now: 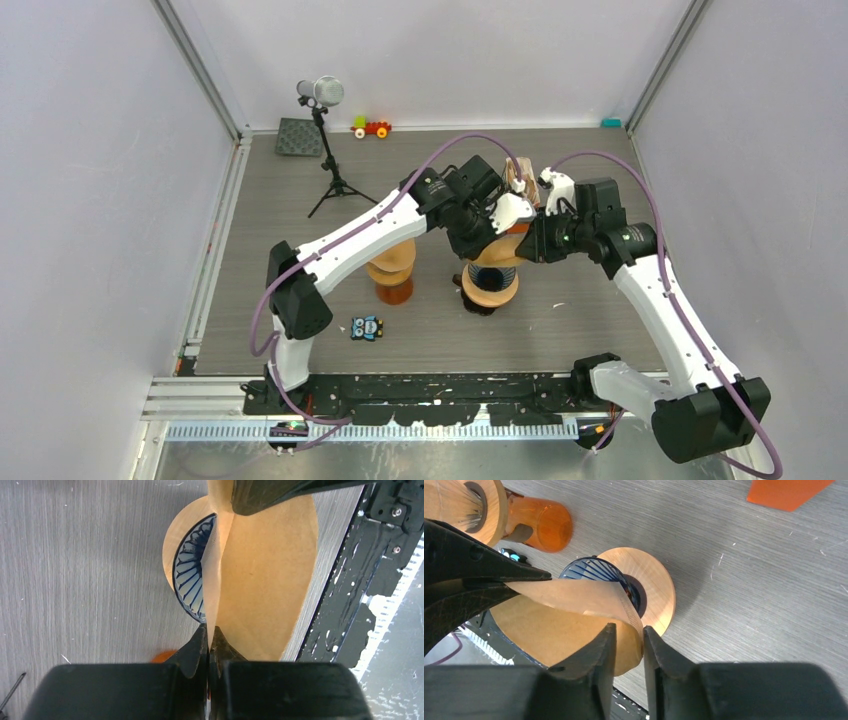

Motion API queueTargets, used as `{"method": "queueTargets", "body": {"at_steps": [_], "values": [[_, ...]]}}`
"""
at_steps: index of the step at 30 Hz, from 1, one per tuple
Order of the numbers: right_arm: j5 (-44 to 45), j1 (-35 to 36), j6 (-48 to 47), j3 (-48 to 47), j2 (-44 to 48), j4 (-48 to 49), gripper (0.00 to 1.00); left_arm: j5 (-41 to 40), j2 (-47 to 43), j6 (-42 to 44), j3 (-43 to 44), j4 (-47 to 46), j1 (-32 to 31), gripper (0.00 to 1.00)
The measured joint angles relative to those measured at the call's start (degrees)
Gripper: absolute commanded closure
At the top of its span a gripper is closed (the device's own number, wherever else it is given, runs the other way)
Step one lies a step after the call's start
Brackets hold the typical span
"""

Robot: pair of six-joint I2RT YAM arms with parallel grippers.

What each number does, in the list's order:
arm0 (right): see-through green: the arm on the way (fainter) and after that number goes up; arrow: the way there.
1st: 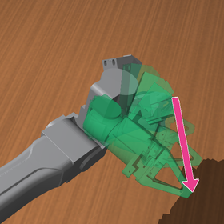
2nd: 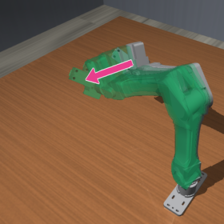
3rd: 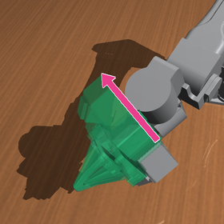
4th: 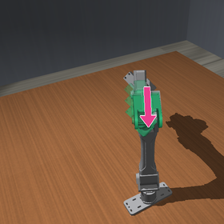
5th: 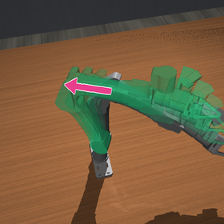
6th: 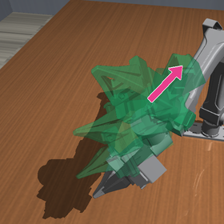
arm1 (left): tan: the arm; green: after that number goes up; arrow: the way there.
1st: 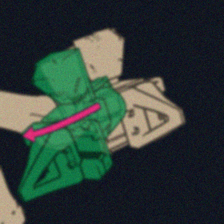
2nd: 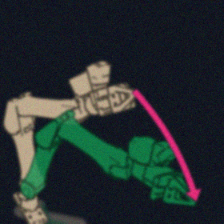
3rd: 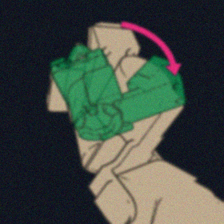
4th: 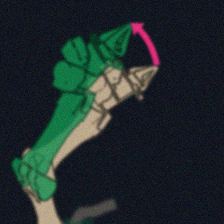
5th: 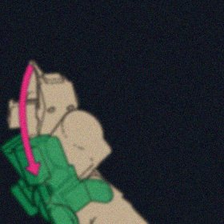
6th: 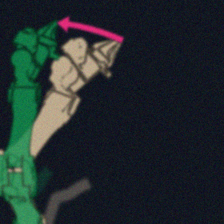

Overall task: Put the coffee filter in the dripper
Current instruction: Place the coffee filter in the coffee dripper.

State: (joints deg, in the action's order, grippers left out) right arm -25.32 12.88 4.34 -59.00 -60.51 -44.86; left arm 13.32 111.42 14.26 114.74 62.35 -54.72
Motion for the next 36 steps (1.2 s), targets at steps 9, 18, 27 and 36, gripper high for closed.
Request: {"method": "queueTargets", "body": {"at_steps": [9, 18, 27, 36], "values": [[1.5, -0.6, -1.6, -0.1, 0.2, -1.9, 0.34, 2.0, 0.0, 7.4, 0.0, 1.8, 0.4, 1.0], [0.5, -0.7, -2.7, -0.3, 0.1, -4.1, 0.35, 3.6, 0.1, 11.9, 0.0, 2.7, 0.7, 1.0], [-3.7, -3.3, -2.7, 0.2, -0.7, -2.5, 0.37, 4.1, 0.2, 11.2, -3.0, 0.2, 0.6, 1.0], [-8.9, -5.1, -2.7, 3.2, -2.6, -0.9, 0.38, 6.0, -0.8, 9.0, -10.1, -6.3, 1.1, 1.0]]}}
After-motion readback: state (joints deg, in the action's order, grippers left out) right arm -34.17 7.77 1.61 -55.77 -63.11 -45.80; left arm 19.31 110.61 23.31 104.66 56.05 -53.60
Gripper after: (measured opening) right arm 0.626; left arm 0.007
